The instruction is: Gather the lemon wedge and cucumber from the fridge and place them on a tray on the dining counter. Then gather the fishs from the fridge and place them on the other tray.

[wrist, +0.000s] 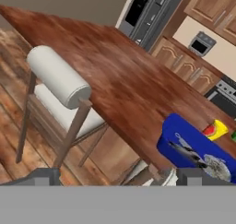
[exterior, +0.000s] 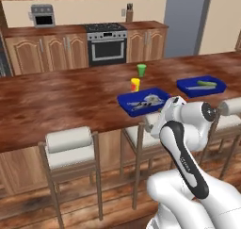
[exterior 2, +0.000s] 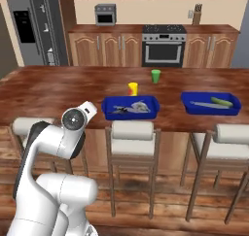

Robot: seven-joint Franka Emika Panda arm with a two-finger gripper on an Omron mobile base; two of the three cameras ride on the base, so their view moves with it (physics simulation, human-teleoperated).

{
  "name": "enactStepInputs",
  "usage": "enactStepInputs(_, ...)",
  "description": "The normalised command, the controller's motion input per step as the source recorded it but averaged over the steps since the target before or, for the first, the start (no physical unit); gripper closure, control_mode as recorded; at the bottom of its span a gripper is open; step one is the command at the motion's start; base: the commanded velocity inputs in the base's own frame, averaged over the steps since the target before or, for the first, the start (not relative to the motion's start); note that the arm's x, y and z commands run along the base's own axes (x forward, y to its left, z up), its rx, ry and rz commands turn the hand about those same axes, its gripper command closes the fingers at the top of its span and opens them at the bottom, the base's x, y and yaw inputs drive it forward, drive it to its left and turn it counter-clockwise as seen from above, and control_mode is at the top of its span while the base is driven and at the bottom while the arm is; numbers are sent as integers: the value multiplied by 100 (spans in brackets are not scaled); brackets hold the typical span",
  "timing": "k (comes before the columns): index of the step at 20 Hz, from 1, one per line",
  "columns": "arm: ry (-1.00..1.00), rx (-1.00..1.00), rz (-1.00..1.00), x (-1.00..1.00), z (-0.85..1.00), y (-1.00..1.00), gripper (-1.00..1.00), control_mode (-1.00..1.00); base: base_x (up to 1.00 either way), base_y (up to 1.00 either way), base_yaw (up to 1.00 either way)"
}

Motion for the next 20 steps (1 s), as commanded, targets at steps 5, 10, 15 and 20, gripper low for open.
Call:
enactStepInputs(5,0,0,0,0,0,0,-100,100,0,100,0)
enactStepInputs(10,0,0,0,0,0,0,-100,100,0,100,0)
enactStepInputs(15,0,0,0,0,0,0,-100,100,1,100,0)
enactStepInputs(20,0,0,0,0,0,0,-100,100,14,100,0)
